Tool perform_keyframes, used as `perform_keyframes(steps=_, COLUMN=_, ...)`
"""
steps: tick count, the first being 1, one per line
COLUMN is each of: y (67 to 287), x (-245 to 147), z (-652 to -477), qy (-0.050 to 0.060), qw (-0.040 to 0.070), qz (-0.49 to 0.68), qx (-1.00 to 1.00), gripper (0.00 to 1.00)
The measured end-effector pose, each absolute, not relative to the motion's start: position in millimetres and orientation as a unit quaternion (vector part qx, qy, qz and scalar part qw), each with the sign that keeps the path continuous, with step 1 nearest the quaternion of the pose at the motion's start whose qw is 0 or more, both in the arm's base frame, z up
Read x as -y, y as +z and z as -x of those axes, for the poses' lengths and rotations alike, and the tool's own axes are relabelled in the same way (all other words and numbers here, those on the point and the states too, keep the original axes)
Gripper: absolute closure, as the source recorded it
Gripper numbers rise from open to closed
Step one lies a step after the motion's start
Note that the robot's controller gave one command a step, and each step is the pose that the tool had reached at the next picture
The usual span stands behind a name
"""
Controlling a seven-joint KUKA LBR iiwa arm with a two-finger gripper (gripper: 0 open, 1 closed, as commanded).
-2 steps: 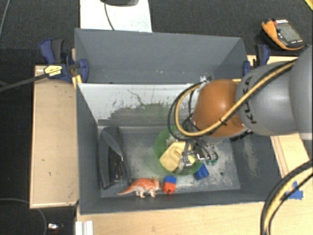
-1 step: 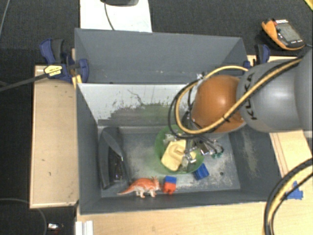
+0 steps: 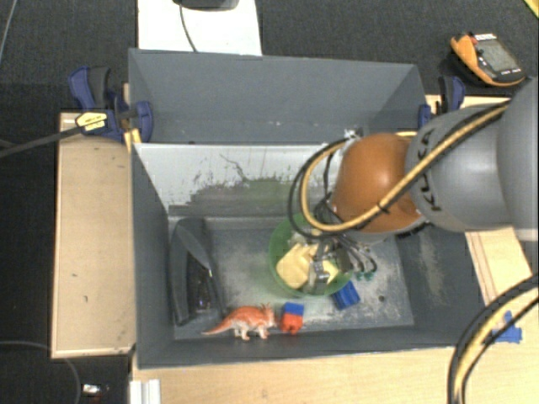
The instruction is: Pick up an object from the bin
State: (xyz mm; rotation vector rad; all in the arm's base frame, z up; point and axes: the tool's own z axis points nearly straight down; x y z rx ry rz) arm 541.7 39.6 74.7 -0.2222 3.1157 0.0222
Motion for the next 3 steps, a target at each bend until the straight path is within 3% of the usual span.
perform_keyframes(steps=1, y=74.7, x=-39.7, z=-541.8, qy=0.007, qw=0.009, qz=0.071, qx=-0.997, gripper=1.00)
perform_keyframes(steps=3, y=106.8, x=-39.8, z=-541.9, qy=0.007, qw=0.010, qz=0.070, qx=-0.997, gripper=1.00)
